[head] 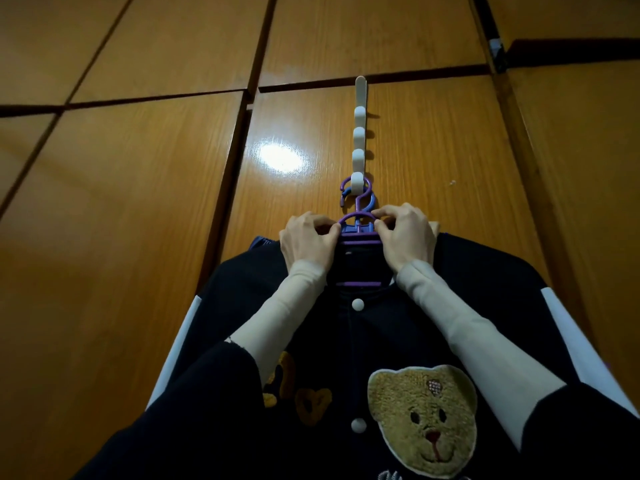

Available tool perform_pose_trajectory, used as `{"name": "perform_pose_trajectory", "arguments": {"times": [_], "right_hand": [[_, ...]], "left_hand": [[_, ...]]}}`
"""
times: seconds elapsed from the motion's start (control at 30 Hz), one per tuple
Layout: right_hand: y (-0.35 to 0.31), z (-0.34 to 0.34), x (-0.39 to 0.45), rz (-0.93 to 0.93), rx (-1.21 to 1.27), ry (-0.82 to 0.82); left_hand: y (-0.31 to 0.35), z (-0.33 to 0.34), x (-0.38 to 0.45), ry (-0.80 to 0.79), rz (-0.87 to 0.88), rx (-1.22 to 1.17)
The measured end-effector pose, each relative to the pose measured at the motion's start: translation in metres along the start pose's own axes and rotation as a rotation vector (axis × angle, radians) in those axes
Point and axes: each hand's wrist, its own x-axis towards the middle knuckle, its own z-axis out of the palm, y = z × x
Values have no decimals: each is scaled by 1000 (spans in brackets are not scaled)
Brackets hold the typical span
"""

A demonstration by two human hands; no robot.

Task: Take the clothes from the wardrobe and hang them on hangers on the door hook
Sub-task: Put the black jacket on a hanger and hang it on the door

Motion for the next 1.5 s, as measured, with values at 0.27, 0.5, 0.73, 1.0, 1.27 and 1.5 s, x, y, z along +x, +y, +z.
{"name": "perform_pose_trajectory", "arguments": {"times": [0.27, 0.5, 0.73, 1.0, 1.27, 1.5], "right_hand": [[2, -4, -18, -39, -51, 1], [15, -15, -72, -258, -38, -43], [33, -29, -162, -391, -14, -260], [28, -31, -178, -460, -252, -367], [30, -15, -160, -526, -461, -313], [39, -1, -165, -545, -536, -253]], "left_hand": [[-5, -8, -20, -18, 14, -33], [-25, -32, -89, -19, 91, -184], [-67, -73, -208, -132, 41, -67], [-59, -74, -285, -603, -40, 54], [-70, -62, -289, -632, -253, -101], [-86, -69, -299, -820, -204, -22]]}}
